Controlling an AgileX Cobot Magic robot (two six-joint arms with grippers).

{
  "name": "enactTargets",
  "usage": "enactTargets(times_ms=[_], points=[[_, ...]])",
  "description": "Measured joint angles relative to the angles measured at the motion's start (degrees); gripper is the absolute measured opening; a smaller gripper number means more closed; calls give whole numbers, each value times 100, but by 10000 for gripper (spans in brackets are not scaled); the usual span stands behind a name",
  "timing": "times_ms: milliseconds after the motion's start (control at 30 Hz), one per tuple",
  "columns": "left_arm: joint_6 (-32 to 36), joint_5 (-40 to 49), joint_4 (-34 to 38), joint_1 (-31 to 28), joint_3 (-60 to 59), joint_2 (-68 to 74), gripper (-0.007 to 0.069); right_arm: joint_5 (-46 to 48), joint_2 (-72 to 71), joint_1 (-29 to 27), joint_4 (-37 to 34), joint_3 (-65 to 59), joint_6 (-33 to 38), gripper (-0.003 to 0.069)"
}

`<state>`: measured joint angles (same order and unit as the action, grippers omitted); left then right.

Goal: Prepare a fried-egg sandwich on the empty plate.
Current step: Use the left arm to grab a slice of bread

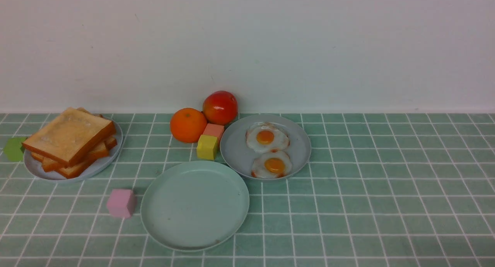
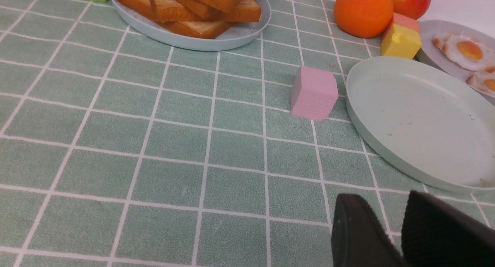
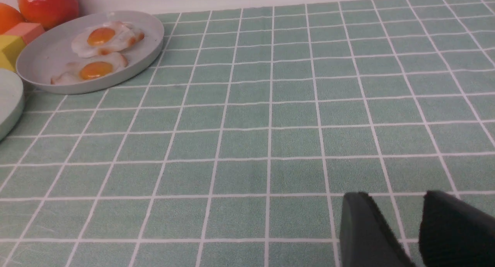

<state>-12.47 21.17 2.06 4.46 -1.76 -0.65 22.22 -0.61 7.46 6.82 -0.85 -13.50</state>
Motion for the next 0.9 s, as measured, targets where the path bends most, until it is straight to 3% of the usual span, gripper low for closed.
enactTargets(times_ms=[733, 833, 900], points=[[-7, -115, 31, 0, 0, 0, 217, 0, 0, 0, 0, 0, 0, 239], [-231, -557, 432, 0, 0, 0, 218, 0, 0, 0, 0, 0, 0, 239], [-677, -1072, 1167, 0, 0, 0, 220, 0, 0, 0, 0, 0, 0, 239]])
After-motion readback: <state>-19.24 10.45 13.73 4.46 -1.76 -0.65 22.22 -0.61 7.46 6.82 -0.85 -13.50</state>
